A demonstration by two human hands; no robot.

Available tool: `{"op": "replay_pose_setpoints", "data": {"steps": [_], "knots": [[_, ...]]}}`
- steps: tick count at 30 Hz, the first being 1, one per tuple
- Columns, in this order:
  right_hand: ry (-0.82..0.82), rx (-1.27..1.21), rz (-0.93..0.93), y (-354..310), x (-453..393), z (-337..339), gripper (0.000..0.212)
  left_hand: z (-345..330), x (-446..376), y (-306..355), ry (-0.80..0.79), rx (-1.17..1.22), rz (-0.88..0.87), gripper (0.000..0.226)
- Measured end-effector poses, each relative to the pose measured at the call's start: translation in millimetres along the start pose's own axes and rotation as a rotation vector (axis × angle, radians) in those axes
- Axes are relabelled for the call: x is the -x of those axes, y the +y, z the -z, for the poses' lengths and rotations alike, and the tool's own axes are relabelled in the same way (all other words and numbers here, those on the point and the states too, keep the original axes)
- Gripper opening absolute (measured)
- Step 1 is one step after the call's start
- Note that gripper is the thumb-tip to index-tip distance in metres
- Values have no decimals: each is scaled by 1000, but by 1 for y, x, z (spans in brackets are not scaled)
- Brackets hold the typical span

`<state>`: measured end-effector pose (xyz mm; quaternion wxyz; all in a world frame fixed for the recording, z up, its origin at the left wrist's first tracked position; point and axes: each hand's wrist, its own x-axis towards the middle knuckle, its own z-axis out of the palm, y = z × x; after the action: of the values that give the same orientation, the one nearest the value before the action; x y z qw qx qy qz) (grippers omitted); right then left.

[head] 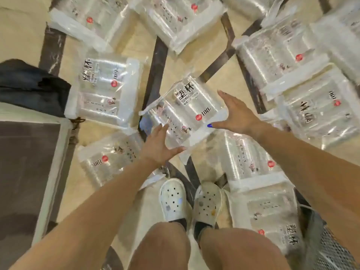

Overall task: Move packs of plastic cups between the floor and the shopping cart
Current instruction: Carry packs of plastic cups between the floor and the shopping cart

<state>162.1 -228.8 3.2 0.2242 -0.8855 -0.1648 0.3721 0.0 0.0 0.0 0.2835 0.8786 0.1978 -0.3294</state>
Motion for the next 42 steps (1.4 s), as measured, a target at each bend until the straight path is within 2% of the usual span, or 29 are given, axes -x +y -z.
{"op": "replay_pose_setpoints", "data": {"steps": [3, 6, 8, 12, 15, 17, 19, 21, 23, 25, 29, 31, 37, 40, 42], "knots": [[9, -14, -15, 33, -45, -32, 111, -43, -41, -24, 26, 156, 220, 111], [32, -66, -61, 60, -82, -57, 110, -73, -68, -32, -60, 356, 440, 93], [37, -74, -78, 72, -101, -66, 118, -87, -85, -36, -73, 515, 460, 93], [-58, -194, -183, 80, -116, -71, 127, -98, -99, -40, 21, 738, 436, 103], [-55, -322, -243, 78, -100, -68, 126, -91, -86, -38, 76, 878, 372, 111], [-42, -400, -279, 71, -79, -62, 129, -79, -73, -36, 95, 946, 335, 105], [-42, -481, -310, 57, -47, -48, 129, -55, -55, -31, 118, 960, 296, 94], [-56, -550, -328, 36, -7, -29, 119, -20, -28, -20, 122, 927, 240, 90], [-46, -576, -320, 9, 33, -4, 104, 19, 5, -10, 112, 903, 182, 90], [-25, -604, -292, -25, 72, 26, 95, 63, 43, 2, 96, 862, 161, 101], [0, -714, -222, -101, 139, 95, 117, 156, 127, 34, 85, 876, 119, 118], [15, -749, -177, -145, 173, 136, 123, 205, 170, 54, 128, 873, 104, 121], [68, -787, -43, -261, 270, 235, 123, 331, 300, 87, 167, 1006, -9, 125], [85, -780, 45, -306, 314, 267, 114, 370, 360, 95, 184, 1091, -83, 114], [87, -760, 106, -331, 336, 282, 121, 386, 396, 99, 201, 1131, -99, 118]]}}
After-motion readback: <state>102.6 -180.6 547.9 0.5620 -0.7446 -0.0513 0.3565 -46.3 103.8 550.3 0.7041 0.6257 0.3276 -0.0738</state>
